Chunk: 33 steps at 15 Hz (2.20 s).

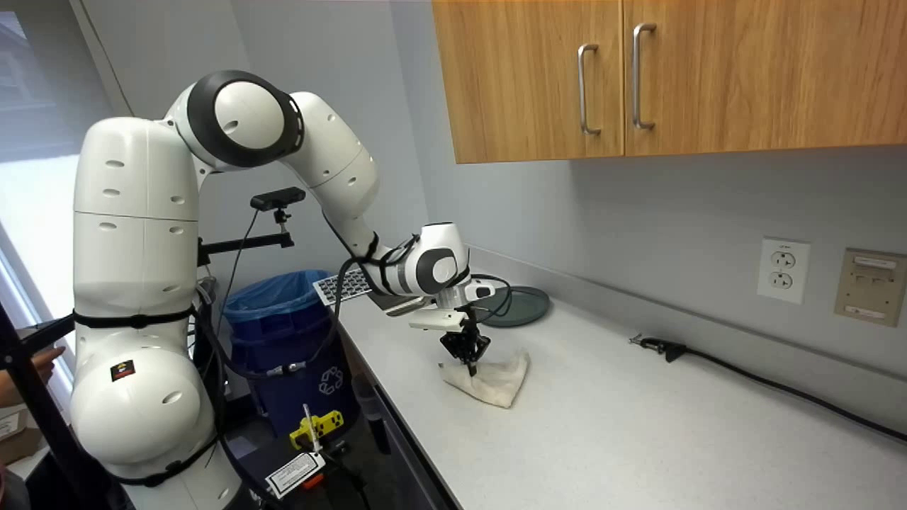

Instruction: Spread the towel on the countertop

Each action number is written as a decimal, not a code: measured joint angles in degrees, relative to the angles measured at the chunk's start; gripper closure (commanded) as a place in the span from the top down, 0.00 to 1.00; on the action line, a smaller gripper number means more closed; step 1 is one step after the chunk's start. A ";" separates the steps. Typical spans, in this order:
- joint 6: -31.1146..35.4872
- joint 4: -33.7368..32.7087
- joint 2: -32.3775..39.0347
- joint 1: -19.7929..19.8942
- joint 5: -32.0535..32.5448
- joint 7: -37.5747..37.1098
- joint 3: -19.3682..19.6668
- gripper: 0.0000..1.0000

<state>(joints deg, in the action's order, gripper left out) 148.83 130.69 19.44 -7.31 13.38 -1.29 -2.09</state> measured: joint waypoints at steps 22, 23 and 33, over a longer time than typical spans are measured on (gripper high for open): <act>-21.85 -6.17 -24.53 -0.49 -18.88 24.34 -6.51 0.01; -21.85 -6.17 -24.45 -0.95 -18.97 24.34 -6.65 0.01; -17.52 -5.66 -21.50 -2.03 -21.23 21.12 -5.96 0.01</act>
<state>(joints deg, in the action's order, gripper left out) 131.32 125.03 -2.06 -9.34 -7.85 19.83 -8.05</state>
